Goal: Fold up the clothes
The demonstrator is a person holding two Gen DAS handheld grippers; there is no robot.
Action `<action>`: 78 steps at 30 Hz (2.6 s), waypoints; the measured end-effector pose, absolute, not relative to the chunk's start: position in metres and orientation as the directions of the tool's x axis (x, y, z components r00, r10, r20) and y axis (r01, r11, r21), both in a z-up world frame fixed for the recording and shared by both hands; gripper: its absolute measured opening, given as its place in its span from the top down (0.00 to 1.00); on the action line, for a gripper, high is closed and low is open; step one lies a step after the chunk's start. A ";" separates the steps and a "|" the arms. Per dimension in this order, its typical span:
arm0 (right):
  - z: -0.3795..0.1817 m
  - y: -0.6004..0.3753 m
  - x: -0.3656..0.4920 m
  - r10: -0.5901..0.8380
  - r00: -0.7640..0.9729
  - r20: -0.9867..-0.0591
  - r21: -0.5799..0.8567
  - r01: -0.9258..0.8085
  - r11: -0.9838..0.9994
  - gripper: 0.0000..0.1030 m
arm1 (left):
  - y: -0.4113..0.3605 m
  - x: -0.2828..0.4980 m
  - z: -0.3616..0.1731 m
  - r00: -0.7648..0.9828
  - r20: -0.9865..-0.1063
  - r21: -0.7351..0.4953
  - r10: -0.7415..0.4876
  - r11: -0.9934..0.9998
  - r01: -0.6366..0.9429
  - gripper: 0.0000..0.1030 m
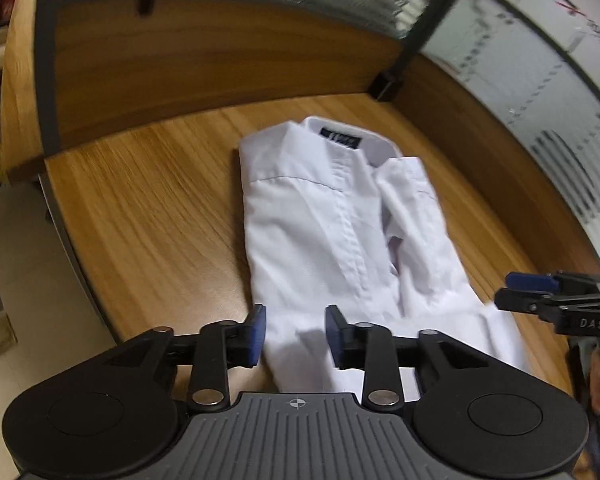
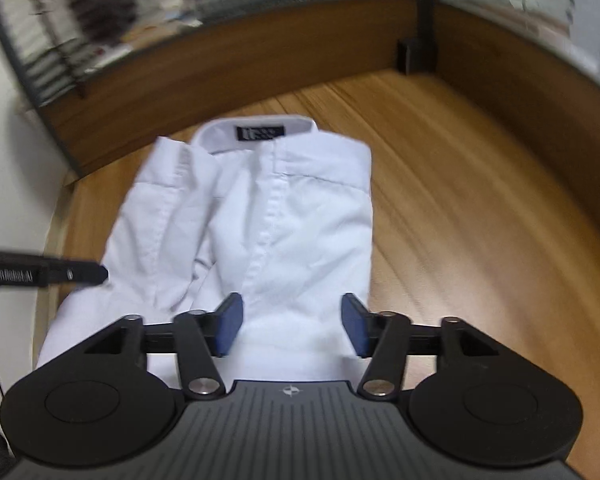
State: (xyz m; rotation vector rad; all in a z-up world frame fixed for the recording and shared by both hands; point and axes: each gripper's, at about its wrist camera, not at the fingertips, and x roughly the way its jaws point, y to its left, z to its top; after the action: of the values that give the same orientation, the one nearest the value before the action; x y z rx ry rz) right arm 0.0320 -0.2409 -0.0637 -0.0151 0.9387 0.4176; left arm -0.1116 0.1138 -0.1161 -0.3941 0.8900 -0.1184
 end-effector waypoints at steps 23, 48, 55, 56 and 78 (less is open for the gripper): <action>-0.095 -0.272 -0.102 0.524 0.380 -0.762 0.306 -0.502 0.809 0.37 | 0.041 -0.191 -0.129 0.449 -0.788 -0.366 -0.422 0.906 0.210 0.24; -0.104 -0.268 -0.126 0.262 0.620 -0.740 0.377 0.059 0.924 0.32 | -0.007 -0.051 -0.122 0.145 -0.819 -0.273 -0.556 0.599 0.753 0.27; -0.108 -0.243 -0.115 0.068 0.636 -0.769 0.295 0.259 0.920 0.31 | -0.016 -0.004 -0.127 0.091 -0.793 -0.303 -0.602 0.520 0.799 0.27; -0.108 -0.241 -0.113 0.048 0.632 -0.773 0.285 0.279 0.917 0.31 | -0.018 0.002 -0.128 0.089 -0.788 -0.313 -0.610 0.520 0.795 0.27; -0.116 -0.214 -0.107 -0.111 0.580 -0.807 -0.006 0.179 0.984 0.39 | -0.003 0.006 -0.140 0.115 -0.768 -0.172 -0.630 0.376 0.911 0.62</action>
State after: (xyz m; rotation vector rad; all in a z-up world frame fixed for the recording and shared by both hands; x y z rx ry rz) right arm -0.1067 -0.2142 -0.1162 0.0790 0.9377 -0.1698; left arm 0.0056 -0.0029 -0.1405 0.3859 0.8849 -1.1699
